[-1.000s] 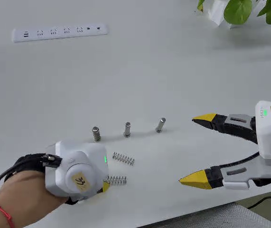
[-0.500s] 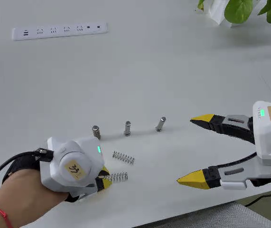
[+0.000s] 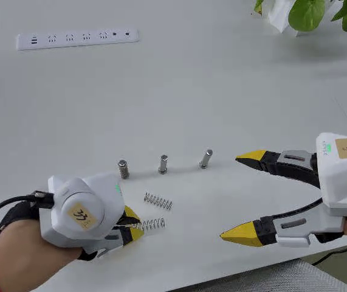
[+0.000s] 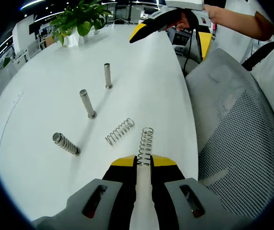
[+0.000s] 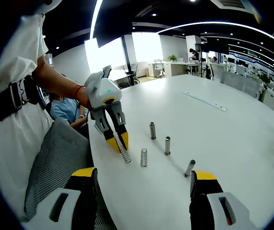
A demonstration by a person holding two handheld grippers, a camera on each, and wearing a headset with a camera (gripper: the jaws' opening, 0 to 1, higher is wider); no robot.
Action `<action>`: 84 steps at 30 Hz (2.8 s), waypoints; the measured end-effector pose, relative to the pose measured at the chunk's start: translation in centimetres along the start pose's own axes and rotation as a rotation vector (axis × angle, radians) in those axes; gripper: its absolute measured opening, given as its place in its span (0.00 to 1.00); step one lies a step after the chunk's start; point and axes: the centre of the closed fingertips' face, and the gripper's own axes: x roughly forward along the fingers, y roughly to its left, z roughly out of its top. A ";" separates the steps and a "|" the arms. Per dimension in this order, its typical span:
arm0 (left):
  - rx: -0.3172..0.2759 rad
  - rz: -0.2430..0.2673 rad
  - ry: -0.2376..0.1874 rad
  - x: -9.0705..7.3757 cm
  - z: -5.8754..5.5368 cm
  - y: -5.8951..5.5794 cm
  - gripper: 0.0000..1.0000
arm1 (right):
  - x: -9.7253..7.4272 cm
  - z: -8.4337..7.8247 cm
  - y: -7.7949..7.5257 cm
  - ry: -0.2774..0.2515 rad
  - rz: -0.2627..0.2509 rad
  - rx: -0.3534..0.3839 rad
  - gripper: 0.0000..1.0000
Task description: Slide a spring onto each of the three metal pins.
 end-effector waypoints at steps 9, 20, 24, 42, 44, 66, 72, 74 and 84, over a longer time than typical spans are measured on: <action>-0.021 0.037 -0.144 -2.4 3.2 -0.1 0.07 | 0.2 2.5 0.0 -0.027 0.038 -0.017 0.70; -0.056 0.098 -0.379 -6.9 8.9 0.9 0.07 | 0.9 8.1 0.6 -0.138 0.144 0.005 0.52; -0.051 0.114 -0.429 -8.0 10.4 1.2 0.07 | 0.9 9.8 0.7 -0.158 0.176 0.003 0.44; -0.088 0.120 -0.577 -10.5 13.2 1.4 0.07 | 0.7 12.1 1.5 -0.185 0.270 0.015 0.16; -0.088 0.117 -0.582 -10.5 13.3 1.3 0.07 | 0.6 12.1 1.5 -0.188 0.275 0.025 0.14; -0.081 0.095 -0.582 -10.2 13.4 0.9 0.07 | 0.3 12.5 2.0 -0.184 0.288 0.009 0.07; -0.080 0.091 -0.578 -10.1 13.3 0.8 0.07 | 0.2 12.6 2.2 -0.170 0.294 -0.019 0.06; -0.079 0.088 -0.576 -10.0 13.2 0.7 0.07 | 0.2 12.7 2.3 -0.165 0.297 -0.026 0.06; -0.063 0.079 -0.563 -9.6 13.1 0.3 0.07 | 0.3 13.0 2.9 -0.127 0.304 -0.079 0.06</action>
